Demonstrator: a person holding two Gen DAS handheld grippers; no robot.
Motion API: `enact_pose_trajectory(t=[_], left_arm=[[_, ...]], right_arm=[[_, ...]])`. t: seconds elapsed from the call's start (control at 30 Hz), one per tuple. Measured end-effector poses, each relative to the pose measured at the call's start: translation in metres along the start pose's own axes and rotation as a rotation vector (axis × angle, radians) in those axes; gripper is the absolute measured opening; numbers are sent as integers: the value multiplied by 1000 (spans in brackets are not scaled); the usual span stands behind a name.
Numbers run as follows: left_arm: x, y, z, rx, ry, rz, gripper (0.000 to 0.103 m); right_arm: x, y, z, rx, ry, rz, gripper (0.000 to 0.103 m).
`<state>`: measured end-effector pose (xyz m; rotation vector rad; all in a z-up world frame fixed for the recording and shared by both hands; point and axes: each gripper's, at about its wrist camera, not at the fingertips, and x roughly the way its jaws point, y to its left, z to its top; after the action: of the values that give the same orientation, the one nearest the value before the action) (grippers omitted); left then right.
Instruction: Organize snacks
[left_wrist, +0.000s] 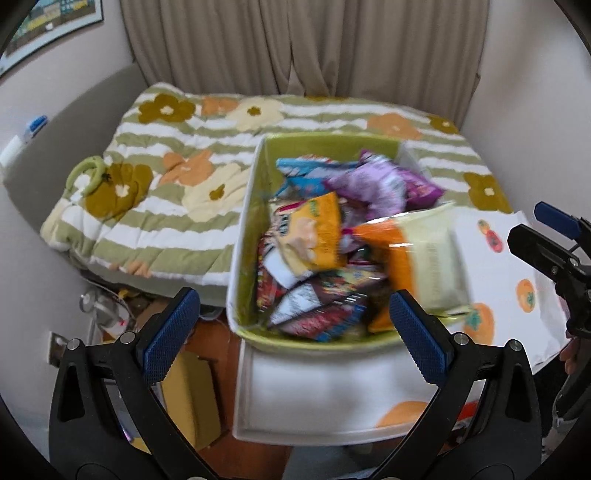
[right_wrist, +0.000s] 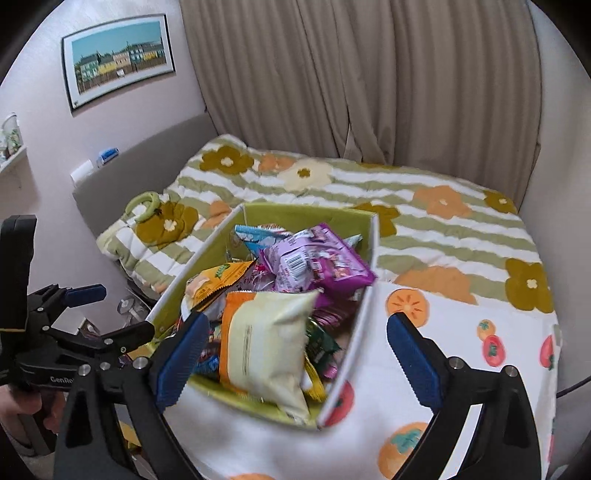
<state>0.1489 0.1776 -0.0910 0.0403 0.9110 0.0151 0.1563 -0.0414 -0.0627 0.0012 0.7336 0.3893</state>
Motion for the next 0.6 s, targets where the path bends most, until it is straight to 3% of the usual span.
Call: enact_pose_trajectory(t=[0.33, 0.4, 0.6], left_arm=[[-112, -71, -29, 25, -208, -37, 102], [-136, -85, -37, 42, -274, -27, 102], [-174, -108, -56, 65, -379, -38, 102]], right_arm=[[-123, -33, -33, 38, -152, -141, 96], [-145, -39, -41, 57, -172, -175, 101], [-186, -45, -62, 76, -210, -281, 103]])
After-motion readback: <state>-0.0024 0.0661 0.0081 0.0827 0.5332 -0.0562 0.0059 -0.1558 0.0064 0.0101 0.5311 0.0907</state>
